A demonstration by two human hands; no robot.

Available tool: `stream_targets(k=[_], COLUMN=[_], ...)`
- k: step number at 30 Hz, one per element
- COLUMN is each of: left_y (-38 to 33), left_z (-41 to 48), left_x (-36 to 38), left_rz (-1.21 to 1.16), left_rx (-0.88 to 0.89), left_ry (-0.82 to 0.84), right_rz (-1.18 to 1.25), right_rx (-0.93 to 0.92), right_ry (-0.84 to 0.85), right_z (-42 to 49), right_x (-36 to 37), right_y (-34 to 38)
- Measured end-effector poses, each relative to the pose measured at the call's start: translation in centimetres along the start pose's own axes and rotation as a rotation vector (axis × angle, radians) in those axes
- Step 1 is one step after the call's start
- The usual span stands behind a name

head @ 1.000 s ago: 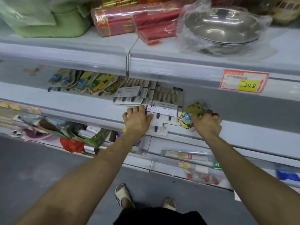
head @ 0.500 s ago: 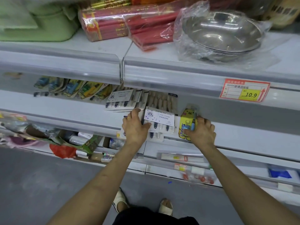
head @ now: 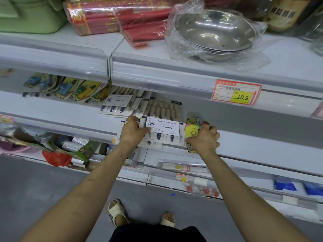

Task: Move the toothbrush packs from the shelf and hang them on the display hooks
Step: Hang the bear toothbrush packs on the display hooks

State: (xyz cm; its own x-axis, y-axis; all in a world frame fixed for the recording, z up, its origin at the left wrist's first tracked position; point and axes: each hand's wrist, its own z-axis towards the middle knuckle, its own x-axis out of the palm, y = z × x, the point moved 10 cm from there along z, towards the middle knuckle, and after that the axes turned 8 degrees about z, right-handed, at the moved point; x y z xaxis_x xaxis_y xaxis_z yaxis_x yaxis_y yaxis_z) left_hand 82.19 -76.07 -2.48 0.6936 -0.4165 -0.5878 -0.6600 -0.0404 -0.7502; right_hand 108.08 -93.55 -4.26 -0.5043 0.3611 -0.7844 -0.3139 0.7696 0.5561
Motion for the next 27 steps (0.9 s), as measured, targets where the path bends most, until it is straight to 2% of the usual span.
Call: stream_targets(k=[6, 11, 15, 21, 25, 27], left_y=[0.3, 0.7, 1.3, 1.6, 1.6, 2.0], left_z=[-0.1, 0.1, -0.2, -1.6, -1.8, -1.8], left_x=[0.5, 0.9, 1.4, 3.6, 3.9, 4.1], left_rz=[-0.101, -0.154, -0.235, -0.504, -0.532, -0.566], left_rx=[-0.045, -0.058, -0.149, -0.268, -0.244, -0.22], left_ry=[0.116, 0.212, 0.276, 0.352, 0.319, 0.354], right_rz=[0.204, 0.551, 0.778, 0.865, 0.889, 0.913], right_rx=[0.023, 0.02, 0.056, 0.031, 0.025, 0.032], right_ry=[0.025, 0.064, 0.126, 0.183, 0.173, 0.164], right_z=[0.4, 0.4, 0.5, 0.2, -0.1, -0.4], right_x=[-0.4, -0.6, 0.2, 0.2, -0.6, -1.1], right_y=[-1.2, -2.1, -3.1, -2.6, -3.0, -3.4])
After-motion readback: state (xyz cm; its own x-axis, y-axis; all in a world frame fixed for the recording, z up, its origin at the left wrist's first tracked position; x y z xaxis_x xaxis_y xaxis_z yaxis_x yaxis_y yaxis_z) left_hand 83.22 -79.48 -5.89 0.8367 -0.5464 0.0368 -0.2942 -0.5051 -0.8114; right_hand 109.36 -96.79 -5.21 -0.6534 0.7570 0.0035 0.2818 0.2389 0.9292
